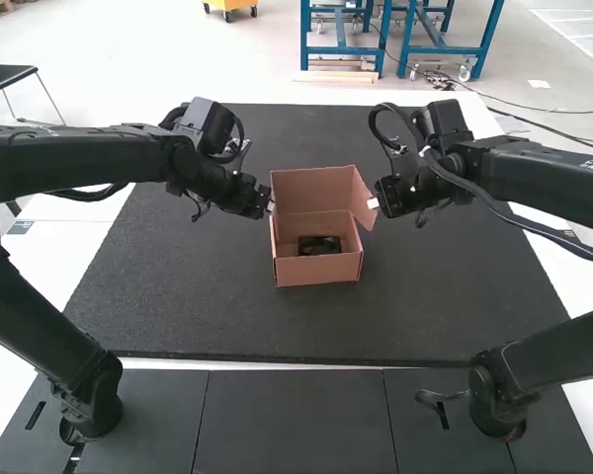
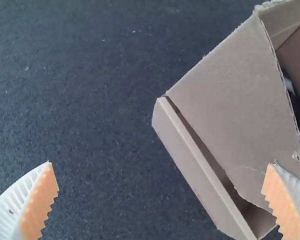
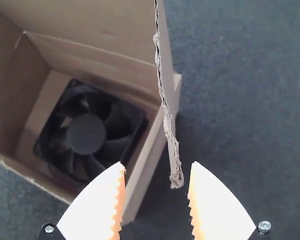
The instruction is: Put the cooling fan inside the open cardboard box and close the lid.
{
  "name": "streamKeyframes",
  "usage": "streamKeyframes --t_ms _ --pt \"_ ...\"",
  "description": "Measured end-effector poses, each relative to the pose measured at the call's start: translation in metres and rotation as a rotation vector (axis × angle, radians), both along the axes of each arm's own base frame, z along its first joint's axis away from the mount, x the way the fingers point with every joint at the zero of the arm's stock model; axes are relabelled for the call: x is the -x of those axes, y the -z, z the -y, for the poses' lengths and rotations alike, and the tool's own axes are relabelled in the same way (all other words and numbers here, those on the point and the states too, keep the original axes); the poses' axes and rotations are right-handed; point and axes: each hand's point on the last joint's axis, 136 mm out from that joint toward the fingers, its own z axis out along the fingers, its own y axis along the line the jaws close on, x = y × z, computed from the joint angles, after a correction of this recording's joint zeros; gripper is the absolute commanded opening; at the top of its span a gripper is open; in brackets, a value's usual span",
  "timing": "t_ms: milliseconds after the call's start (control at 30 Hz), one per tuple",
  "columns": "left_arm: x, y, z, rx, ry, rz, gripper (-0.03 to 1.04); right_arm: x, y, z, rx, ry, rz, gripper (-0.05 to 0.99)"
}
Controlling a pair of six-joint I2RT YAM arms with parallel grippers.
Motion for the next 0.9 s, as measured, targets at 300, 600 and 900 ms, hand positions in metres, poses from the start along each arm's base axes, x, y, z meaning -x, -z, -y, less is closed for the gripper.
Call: streamKeyframes --t_ms 300,600,900 --pt "0.001 0.001 -0.001 -0.002 -0.002 -0.005 0.96 -0.004 0.008 -0.002 0.006 -0.001 -0.014 0.32" --pt "0.000 0.001 -0.001 -0.002 -0.002 -0.004 0.96 -0.004 0.018 -0.004 0.008 -0.012 -0.042 0.18" --pt "0.000 0.001 -0.001 -0.002 -0.002 -0.003 0.96 -0.008 0.012 -0.010 -0.013 -0.028 -0.032 0.03"
